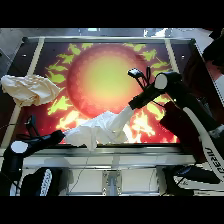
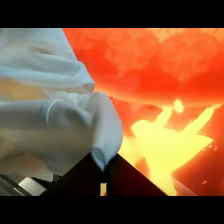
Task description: Fold the shirts.
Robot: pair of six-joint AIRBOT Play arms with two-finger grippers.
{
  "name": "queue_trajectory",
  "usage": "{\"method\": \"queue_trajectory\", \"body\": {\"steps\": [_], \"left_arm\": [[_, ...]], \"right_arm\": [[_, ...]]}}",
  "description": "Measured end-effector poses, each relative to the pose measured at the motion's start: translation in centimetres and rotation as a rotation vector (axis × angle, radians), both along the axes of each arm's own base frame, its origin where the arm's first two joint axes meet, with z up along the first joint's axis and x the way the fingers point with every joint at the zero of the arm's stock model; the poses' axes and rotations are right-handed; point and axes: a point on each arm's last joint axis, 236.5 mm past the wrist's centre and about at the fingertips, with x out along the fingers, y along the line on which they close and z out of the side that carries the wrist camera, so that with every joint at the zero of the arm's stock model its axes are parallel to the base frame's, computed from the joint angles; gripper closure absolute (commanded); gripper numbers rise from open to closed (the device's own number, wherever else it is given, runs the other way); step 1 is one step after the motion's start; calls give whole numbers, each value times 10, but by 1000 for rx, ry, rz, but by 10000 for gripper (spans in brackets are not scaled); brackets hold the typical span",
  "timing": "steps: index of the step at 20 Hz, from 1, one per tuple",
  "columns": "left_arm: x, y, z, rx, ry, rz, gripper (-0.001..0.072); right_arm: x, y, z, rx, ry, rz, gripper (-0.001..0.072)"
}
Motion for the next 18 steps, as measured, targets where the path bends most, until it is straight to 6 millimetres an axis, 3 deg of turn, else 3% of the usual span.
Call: {"method": "queue_trajectory", "body": {"steps": [1, 2, 4, 6, 9, 11, 14, 18], "left_arm": [[5, 1, 1, -9, -21, 23, 363], [12, 1, 4, -24, -47, 47, 134], [28, 6, 20, -34, -116, 90, 111], [48, 12, 50, -26, -213, 114, 110], [70, 13, 112, -32, -382, 123, 110], [73, -5, 139, -68, -444, 66, 111], [64, -52, 137, -140, -397, -99, 110], [53, -126, 107, -201, -289, -318, 125]], "right_arm": [[6, 2, -11, 2, 3, -19, 252], [9, 3, -17, 3, 6, -34, 213], [12, 3, -19, 0, 11, -51, 216], [10, -5, -7, -34, 15, -43, 225], [6, -28, 33, -107, -35, -35, 225], [5, -44, 67, -130, -108, -52, 224], [-3, -59, 114, -113, -211, -96, 224], [-16, -63, 154, -56, -300, -126, 225]]}}
